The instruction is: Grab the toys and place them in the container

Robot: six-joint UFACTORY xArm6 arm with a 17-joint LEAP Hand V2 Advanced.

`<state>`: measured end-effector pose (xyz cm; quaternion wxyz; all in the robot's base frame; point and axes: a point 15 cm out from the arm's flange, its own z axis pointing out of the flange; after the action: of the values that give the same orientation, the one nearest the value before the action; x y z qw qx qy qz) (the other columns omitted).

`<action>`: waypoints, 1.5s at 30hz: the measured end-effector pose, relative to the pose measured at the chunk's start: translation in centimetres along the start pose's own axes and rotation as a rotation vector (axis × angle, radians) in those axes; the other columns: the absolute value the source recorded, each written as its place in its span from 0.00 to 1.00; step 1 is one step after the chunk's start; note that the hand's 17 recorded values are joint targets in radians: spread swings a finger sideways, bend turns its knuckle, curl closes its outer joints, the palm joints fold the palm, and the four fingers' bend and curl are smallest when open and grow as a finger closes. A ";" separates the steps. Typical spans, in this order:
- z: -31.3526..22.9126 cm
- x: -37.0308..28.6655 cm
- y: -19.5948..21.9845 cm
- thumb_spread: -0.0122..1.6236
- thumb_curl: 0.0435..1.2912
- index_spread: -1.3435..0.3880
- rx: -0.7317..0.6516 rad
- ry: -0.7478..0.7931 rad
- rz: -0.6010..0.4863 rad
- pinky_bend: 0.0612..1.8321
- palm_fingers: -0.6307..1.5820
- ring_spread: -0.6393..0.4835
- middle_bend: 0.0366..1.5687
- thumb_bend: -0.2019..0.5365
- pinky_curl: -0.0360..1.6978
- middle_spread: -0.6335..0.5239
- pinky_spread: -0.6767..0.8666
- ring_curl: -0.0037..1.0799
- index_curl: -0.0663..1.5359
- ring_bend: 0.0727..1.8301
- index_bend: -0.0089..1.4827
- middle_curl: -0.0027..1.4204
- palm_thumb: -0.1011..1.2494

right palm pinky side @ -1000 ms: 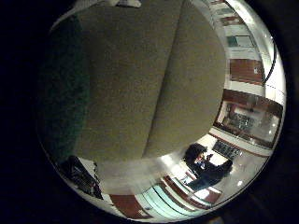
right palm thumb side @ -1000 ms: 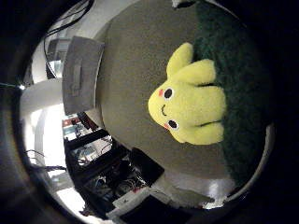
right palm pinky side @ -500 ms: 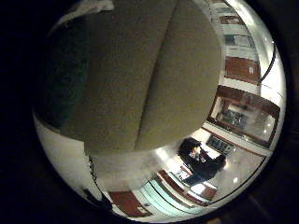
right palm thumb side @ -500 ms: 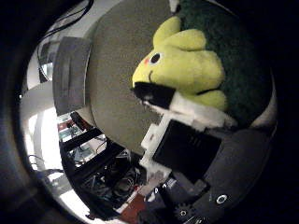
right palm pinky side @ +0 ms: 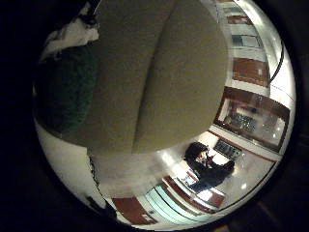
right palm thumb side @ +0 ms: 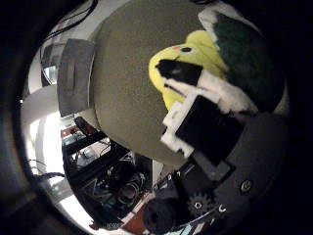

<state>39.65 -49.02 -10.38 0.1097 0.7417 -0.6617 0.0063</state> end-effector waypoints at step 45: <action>-38.3 -31.0 -11.3 0.69 0.46 0.65 0.353 -0.077 -0.256 0.78 0.79 0.36 0.85 0.26 0.45 0.43 0.32 0.76 0.59 0.71 0.76 0.56 0.85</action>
<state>52.08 -10.99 20.51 -0.0473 0.8271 -0.5543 0.0796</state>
